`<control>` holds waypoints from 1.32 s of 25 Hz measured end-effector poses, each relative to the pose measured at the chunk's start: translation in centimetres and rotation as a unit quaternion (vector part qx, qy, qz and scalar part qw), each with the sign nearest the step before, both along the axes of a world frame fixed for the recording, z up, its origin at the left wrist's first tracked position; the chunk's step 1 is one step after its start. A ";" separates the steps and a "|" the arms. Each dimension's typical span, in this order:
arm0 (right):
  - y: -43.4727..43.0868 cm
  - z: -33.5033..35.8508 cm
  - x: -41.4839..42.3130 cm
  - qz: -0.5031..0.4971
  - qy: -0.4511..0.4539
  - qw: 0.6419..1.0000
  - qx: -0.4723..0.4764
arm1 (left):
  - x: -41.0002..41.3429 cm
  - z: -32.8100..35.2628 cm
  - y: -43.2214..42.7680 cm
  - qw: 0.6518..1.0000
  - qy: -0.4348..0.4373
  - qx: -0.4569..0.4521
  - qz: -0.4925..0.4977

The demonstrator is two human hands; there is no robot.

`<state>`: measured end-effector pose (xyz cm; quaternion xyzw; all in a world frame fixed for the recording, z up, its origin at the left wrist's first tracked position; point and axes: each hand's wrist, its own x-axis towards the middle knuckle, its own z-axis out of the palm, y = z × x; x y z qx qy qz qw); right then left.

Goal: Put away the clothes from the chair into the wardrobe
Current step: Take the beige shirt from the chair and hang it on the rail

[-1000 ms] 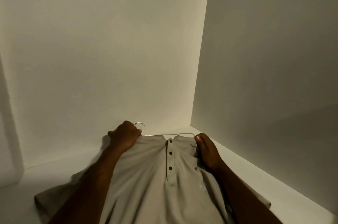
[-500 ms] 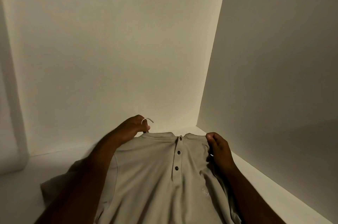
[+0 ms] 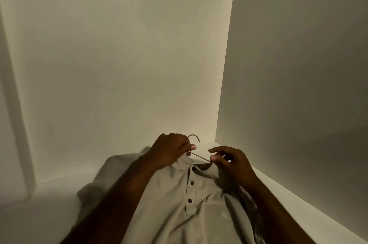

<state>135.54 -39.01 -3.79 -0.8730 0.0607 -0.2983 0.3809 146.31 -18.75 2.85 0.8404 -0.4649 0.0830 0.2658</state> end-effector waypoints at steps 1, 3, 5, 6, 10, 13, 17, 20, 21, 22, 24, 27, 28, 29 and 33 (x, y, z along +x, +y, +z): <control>-0.5 0.2 -0.8 -0.009 0.058 0.997 -0.042 | -0.5 0.7 -0.4 1.000 -0.021 0.010 0.007; -1.2 -0.1 -2.3 -0.029 0.118 0.986 -0.116 | -1.3 1.5 -0.9 0.999 -0.046 0.004 0.021; -1.3 0.3 -3.0 -0.072 0.055 0.990 -0.107 | -1.8 1.4 -0.3 0.997 -0.069 -0.023 0.023; -1.3 0.8 -3.2 -0.093 0.018 0.990 -0.106 | -1.6 0.9 0.8 0.995 -0.089 -0.026 0.026; -1.3 5.0 -4.4 -0.151 -0.085 0.973 -0.154 | 0.2 -0.3 8.0 0.969 -0.215 -0.036 0.114; -0.7 9.0 -4.6 -0.151 -0.115 0.961 -0.203 | -0.5 1.3 12.9 0.964 -0.215 -0.073 0.140; 0.5 12.6 -2.7 -0.085 -0.166 0.938 -0.291 | -3.8 5.5 17.1 0.924 -0.291 -0.151 0.199; 2.7 15.5 -0.9 -0.059 -0.198 0.930 -0.303 | -7.2 10.4 19.8 0.880 -0.364 -0.193 0.236; 3.5 16.6 -0.4 -0.046 -0.226 0.932 -0.280 | -8.2 12.2 20.6 0.870 -0.373 -0.216 0.239; 4.5 18.0 0.1 -0.034 -0.261 0.933 -0.246 | -9.4 14.0 21.5 0.868 -0.359 -0.245 0.241; 6.4 20.8 0.6 -0.012 -0.316 0.929 -0.193 | -11.2 16.9 23.0 0.876 -0.299 -0.296 0.237; 9.7 25.8 1.6 0.036 -0.348 0.923 -0.157 | -13.7 20.5 26.4 0.856 -0.281 -0.340 0.268; 10.8 27.6 1.9 0.059 -0.349 0.924 -0.143 | -14.7 21.8 27.5 0.841 -0.294 -0.357 0.283; 11.9 29.5 2.1 0.085 -0.352 0.924 -0.123 | -15.7 23.1 28.5 0.822 -0.314 -0.368 0.301; 15.6 37.4 3.6 0.171 -0.357 0.918 -0.015 | -20.1 29.5 31.2 0.730 -0.453 -0.365 0.359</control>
